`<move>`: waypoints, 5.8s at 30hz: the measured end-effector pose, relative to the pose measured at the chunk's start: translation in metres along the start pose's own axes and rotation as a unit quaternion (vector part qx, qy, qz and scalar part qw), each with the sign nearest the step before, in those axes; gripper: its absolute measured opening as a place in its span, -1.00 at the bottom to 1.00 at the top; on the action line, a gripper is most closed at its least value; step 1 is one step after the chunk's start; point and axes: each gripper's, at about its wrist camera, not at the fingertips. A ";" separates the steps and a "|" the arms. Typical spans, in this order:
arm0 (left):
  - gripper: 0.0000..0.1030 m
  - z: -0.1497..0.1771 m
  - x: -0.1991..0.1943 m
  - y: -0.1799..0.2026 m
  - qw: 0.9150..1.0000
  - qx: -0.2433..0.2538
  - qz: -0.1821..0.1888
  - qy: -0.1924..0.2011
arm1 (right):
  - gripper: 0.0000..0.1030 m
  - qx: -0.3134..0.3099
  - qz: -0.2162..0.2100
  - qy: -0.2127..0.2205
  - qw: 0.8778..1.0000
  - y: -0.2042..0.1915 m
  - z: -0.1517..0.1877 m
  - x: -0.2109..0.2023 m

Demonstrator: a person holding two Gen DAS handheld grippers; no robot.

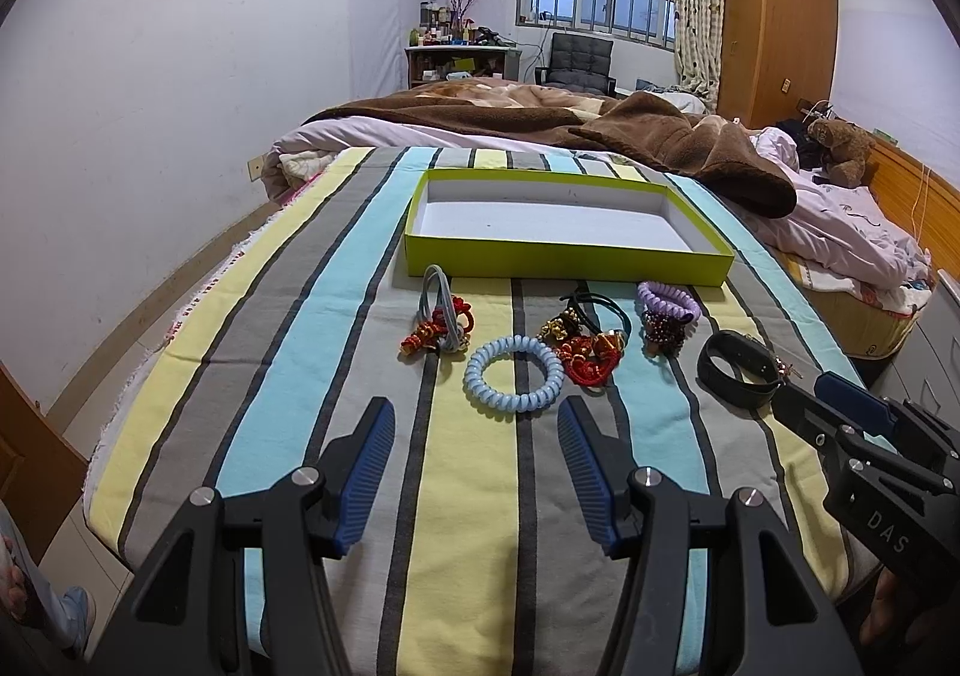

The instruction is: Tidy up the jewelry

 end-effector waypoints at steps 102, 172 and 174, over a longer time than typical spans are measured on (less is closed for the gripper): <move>0.06 -0.045 0.072 -0.098 0.994 -0.041 0.057 -0.090 | -0.49 -0.013 -0.044 -0.062 0.997 0.057 -0.043 0.075; -0.84 -0.104 0.043 -0.067 0.993 0.024 0.112 -0.031 | -0.49 -0.014 -0.055 0.006 0.998 0.035 -0.104 0.047; -0.84 -0.112 0.050 -0.065 0.993 0.030 0.112 -0.031 | -0.49 -0.019 -0.052 0.008 0.998 0.031 -0.113 0.052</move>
Point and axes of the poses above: each gripper's, at about its wrist camera, not at the fingertips, and x roughly the way its jaws point, y to its right, z to its underside, and after that the axes turned 13 degrees about z, right-handed
